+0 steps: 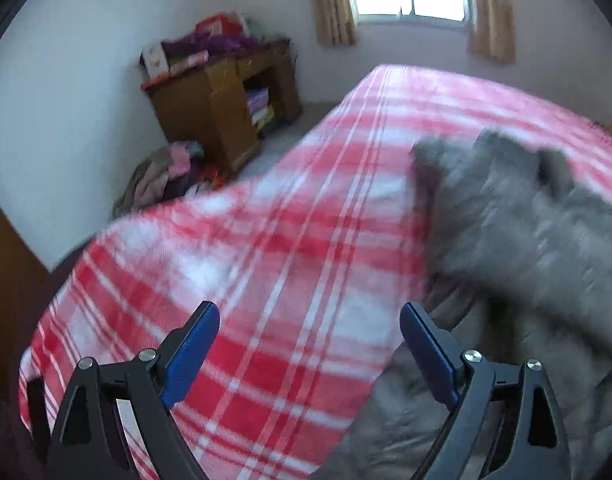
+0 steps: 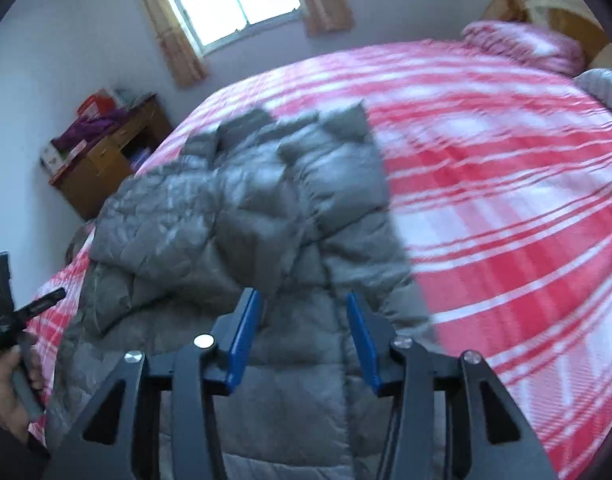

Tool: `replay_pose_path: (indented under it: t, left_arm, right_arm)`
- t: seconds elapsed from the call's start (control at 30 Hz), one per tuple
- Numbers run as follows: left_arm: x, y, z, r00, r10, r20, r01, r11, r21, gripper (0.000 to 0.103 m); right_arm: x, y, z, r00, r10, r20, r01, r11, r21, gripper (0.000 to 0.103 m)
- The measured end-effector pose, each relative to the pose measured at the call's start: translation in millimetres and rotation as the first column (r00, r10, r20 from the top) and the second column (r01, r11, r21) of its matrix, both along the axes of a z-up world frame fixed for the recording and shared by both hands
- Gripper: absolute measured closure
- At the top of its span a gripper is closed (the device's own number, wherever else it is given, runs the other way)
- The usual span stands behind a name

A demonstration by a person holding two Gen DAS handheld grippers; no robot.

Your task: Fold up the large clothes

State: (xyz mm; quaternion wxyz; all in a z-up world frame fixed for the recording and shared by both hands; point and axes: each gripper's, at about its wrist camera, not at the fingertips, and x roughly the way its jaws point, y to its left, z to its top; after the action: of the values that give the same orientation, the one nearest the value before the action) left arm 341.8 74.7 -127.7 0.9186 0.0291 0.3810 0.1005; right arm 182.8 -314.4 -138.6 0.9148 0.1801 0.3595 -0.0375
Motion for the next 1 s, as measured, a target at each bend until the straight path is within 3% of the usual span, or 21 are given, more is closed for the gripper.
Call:
replay_pose_path:
  t: [0.13,0.2,0.37,0.5,0.57,0.63,0.7,0.87,1.0]
  left_arm:
    - [25,-38,32,0.996,-0.076,0.045,0.079,0.994,-0.077,0.011]
    - [40,-60,33,0.992,-0.11,0.063,0.117,0.986,-0.117,0.011]
    - [79,-114,-14,0.989,-0.14,0.054,0.138,0.99,0.04,0.011]
    - [101,-109,-64,0.996,-0.088,-0.007,0.088,0.982,0.166,0.011]
    - [105,-94,-75,0.996,-0.081,-0.024,0.084,0.988,0.13,0.011]
    - [110,-80,-77,0.996,-0.073,-0.046,0.076,0.994,0.074,0.002]
    - [111,-74,-79,0.996,-0.067,-0.051,0.071,0.995,0.072,0.001]
    - [120,-64,-87,0.992,-0.086,-0.094,0.086,0.996,0.001,0.001]
    - [124,-64,-90,0.991,-0.088,-0.103,0.087,0.996,-0.012,0.001]
  right_arm:
    - [14,6,31,0.994,0.009,0.105,-0.014,0.999,0.05,0.053]
    - [32,18,40,0.988,0.048,0.146,-0.054,0.998,0.042,0.054]
    - [83,34,33,0.984,0.056,0.166,-0.066,0.996,0.052,0.058]
    - [111,40,6,0.99,0.085,0.116,-0.091,0.995,0.043,0.058]
    - [121,44,-12,0.992,0.106,0.066,-0.11,0.993,0.052,0.058]
    - [125,46,-27,0.993,0.114,0.039,-0.116,0.992,0.046,0.061]
    - [125,50,-38,0.991,0.131,0.028,-0.131,0.991,0.033,0.061]
    - [125,60,-50,0.99,0.143,-0.005,-0.143,0.99,-0.017,0.061]
    - [125,62,-56,0.989,0.143,-0.029,-0.145,0.988,-0.054,0.061]
